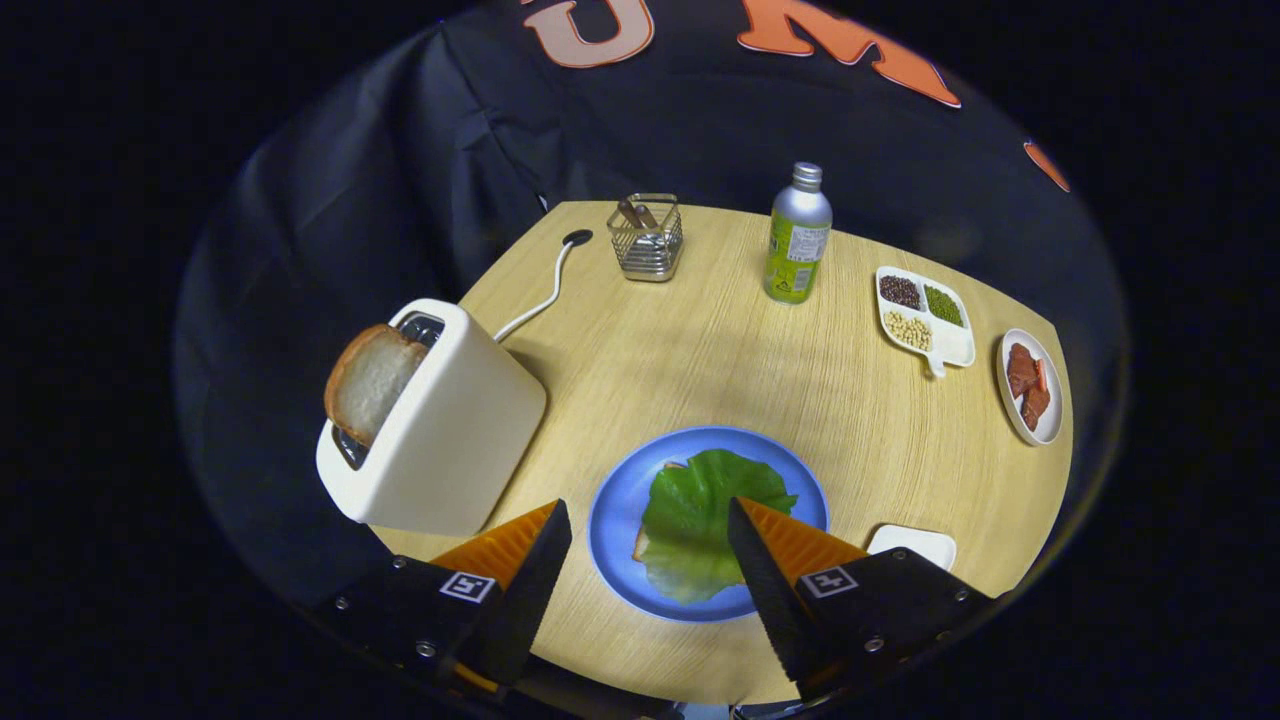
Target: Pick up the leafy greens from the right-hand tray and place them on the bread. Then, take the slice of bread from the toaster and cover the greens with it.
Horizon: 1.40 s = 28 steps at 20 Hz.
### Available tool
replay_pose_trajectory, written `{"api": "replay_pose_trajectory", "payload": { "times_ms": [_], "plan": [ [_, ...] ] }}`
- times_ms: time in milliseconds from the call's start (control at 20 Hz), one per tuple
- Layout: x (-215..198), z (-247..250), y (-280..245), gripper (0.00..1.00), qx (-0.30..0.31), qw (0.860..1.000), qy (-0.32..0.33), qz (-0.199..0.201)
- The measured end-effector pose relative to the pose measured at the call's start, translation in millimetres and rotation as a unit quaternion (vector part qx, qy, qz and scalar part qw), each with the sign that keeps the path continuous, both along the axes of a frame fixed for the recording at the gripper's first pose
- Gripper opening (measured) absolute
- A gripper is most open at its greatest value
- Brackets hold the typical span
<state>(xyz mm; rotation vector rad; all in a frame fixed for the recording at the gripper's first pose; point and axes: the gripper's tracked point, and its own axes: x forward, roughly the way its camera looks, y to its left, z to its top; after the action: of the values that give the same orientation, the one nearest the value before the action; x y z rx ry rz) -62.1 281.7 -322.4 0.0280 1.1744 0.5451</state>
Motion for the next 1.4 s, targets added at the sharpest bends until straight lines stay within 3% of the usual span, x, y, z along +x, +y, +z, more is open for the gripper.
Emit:
{"api": "replay_pose_trajectory", "payload": {
  "times_ms": [550,850,1150,1400],
  "plan": [
    [13,61,80,0.96,0.019,0.998,0.026,-0.052],
    [2,71,132,0.95,0.029,0.996,0.064,-0.05],
    [8,78,164,0.85,0.024,0.994,0.093,-0.053],
    [-3,69,180,0.74,-0.01,0.993,0.114,-0.032]
  ]
}}
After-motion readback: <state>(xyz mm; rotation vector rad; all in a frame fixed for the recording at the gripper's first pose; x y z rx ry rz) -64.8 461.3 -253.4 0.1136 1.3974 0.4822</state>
